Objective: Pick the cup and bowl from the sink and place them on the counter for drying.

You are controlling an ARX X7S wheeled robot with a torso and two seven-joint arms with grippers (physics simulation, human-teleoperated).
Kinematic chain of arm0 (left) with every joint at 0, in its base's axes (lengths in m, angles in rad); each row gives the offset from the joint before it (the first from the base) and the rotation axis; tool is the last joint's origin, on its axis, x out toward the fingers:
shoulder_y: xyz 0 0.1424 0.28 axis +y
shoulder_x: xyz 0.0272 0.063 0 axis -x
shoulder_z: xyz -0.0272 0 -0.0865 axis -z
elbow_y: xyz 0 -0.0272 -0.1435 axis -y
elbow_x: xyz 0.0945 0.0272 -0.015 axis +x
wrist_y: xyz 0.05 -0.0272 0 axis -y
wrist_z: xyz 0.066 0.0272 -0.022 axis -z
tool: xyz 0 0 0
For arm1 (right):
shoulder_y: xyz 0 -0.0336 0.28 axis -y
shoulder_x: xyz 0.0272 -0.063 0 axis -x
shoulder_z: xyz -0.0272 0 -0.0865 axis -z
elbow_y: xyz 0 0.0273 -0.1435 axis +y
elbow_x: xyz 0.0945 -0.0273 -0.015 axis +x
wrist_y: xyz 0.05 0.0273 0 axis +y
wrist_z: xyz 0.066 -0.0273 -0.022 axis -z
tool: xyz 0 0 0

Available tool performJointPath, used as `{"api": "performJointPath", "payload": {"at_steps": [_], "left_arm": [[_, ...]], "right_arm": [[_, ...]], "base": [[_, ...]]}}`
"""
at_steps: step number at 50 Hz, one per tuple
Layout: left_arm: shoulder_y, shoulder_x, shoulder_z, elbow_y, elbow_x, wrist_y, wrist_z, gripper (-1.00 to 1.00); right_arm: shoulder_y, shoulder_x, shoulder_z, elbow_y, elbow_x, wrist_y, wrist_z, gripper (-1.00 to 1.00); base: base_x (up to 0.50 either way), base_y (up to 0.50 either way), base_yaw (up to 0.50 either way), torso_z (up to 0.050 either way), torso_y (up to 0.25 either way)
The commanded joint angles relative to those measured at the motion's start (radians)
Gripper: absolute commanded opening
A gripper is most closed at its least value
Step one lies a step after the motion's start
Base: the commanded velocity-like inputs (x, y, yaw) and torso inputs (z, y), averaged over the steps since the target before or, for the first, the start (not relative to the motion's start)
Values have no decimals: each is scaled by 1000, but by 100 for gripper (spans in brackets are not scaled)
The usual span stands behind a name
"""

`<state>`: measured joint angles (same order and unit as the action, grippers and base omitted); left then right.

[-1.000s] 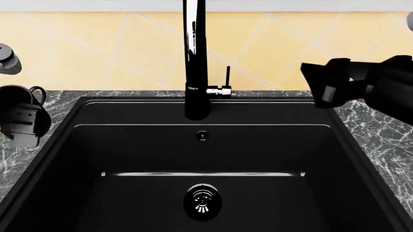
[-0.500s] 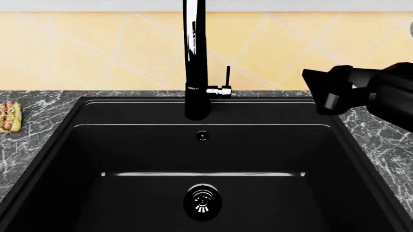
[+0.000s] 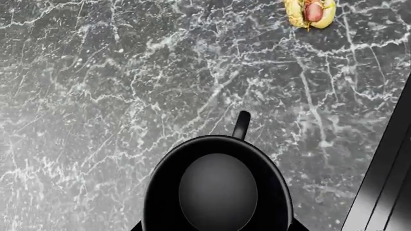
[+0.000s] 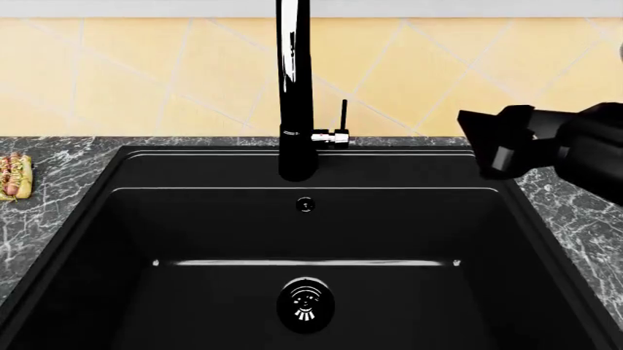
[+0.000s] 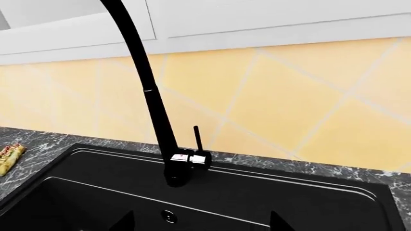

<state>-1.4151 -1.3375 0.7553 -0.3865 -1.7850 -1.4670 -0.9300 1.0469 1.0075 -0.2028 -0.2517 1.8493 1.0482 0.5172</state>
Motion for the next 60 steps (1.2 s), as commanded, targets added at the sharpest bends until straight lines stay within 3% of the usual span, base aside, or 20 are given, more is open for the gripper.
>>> {"api": "performJointPath", "payload": {"at_steps": [1, 11, 23, 33, 46, 47, 56, 60], "left_arm": [[11, -17, 21, -55, 87, 40, 79, -100], [76, 28, 58, -86, 111, 101, 106, -100], [157, 6, 67, -87, 58, 162, 102, -100], [162, 10, 80, -137, 103, 176, 154, -100], [174, 20, 73, -133, 53, 184, 95, -100], [165, 22, 74, -133, 50, 165, 97, 100], [71, 43, 88, -159, 149, 96, 162, 100], [47, 54, 77, -162, 134, 87, 128, 100]], "right_arm": [[-4, -3, -6, -1, 3, -2, 1, 100], [-16, -3, -5, -2, -1, -10, -1, 100], [-65, 2, 6, -14, 7, -32, -2, 100], [-85, -8, -1, -16, 0, -39, -8, 100], [-81, 4, 4, -20, 17, -41, 1, 100], [-82, 5, 5, -21, 19, -41, 2, 100], [-74, 9, 4, -21, 25, -40, 3, 100], [-71, 17, 9, -20, 30, -42, 5, 100]], "base": [[0, 0, 0, 0, 0], [0, 0, 0, 0, 0], [0, 0, 0, 0, 0], [0, 0, 0, 0, 1], [1, 0, 0, 0, 0], [0, 3, 0, 0, 0], [0, 0, 0, 0, 0], [0, 0, 0, 0, 0]]}}
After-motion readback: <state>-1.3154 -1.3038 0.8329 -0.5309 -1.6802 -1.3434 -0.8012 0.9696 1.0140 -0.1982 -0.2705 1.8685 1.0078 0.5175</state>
